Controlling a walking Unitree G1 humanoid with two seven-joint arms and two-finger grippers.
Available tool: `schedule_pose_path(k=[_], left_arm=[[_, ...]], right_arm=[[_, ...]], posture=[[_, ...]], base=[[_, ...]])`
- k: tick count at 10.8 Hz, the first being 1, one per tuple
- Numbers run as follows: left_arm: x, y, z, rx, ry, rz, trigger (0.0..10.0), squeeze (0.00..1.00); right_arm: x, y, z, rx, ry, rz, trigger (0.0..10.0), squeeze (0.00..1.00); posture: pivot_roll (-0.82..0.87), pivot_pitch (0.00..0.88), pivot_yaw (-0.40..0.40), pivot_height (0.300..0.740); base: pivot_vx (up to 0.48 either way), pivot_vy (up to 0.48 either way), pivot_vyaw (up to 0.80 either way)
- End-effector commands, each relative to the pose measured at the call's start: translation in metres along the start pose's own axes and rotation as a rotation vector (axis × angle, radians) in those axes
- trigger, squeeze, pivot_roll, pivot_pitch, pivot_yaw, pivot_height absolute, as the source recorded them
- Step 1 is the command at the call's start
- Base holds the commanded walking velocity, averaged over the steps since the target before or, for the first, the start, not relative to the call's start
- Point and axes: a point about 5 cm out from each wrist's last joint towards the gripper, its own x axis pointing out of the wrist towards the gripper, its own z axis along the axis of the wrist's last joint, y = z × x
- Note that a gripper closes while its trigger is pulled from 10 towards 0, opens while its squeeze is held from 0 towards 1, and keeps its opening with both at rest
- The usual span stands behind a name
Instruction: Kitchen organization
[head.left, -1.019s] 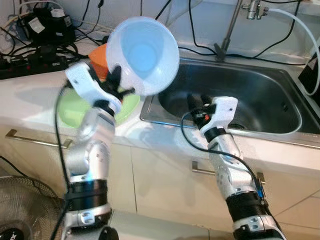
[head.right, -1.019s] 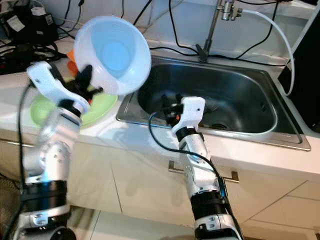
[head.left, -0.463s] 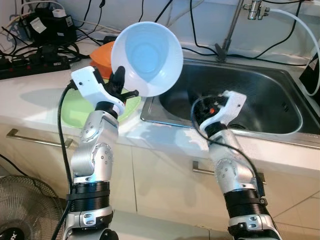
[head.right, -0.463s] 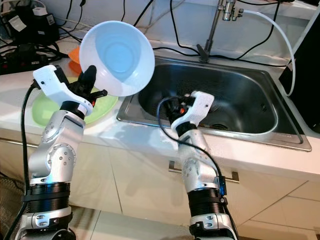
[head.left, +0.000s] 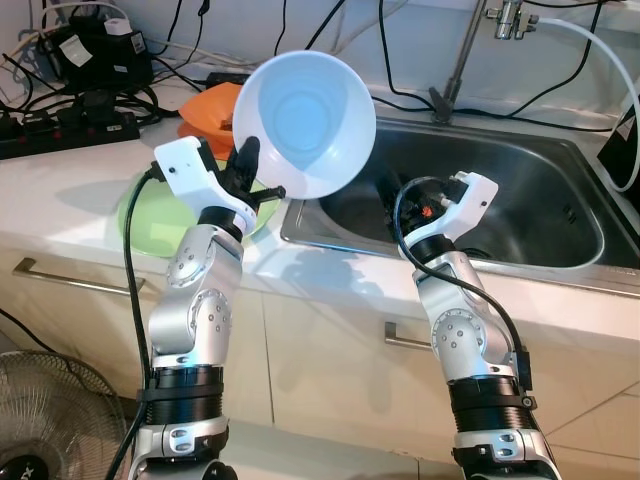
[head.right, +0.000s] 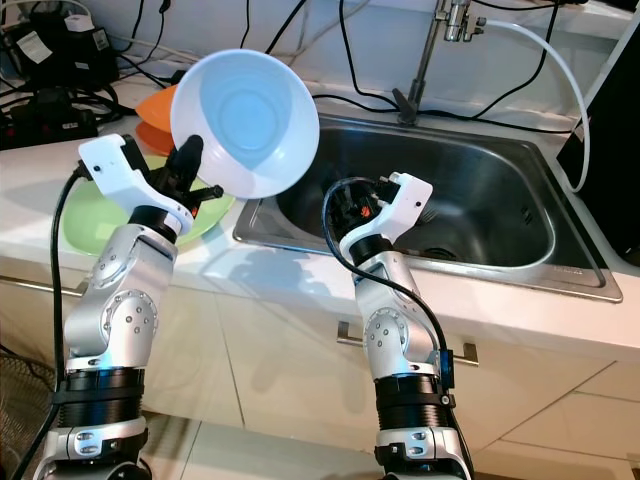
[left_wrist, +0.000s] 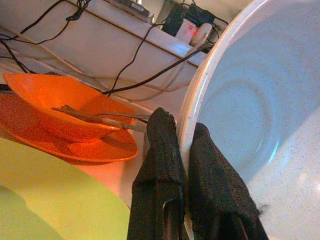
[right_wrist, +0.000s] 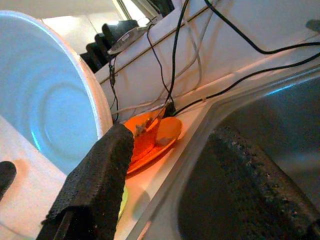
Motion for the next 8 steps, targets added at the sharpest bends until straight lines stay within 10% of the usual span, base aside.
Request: schedule_pose_path(k=[1, 8], left_arm=[[0.002, -0.008, 0.003, 0.010, -0.022, -0.039, 10.0, 0.00], [0.004, 0.003, 0.010, 0.004, -0.087, 0.069, 10.0, 0.00]], right_arm=[[0.002, 0.004, 0.007, 0.011, -0.019, 0.027, 10.0, 0.00], [-0.002, 0.008, 0.009, 0.027, -0.014, 0.049, 10.0, 0.00]], posture=[[0.20, 0.000, -0.024, 0.740], [0.20, 0.000, -0.021, 0.740]], base=[[0.000, 0.000, 0.00], [0.000, 0.000, 0.00]])
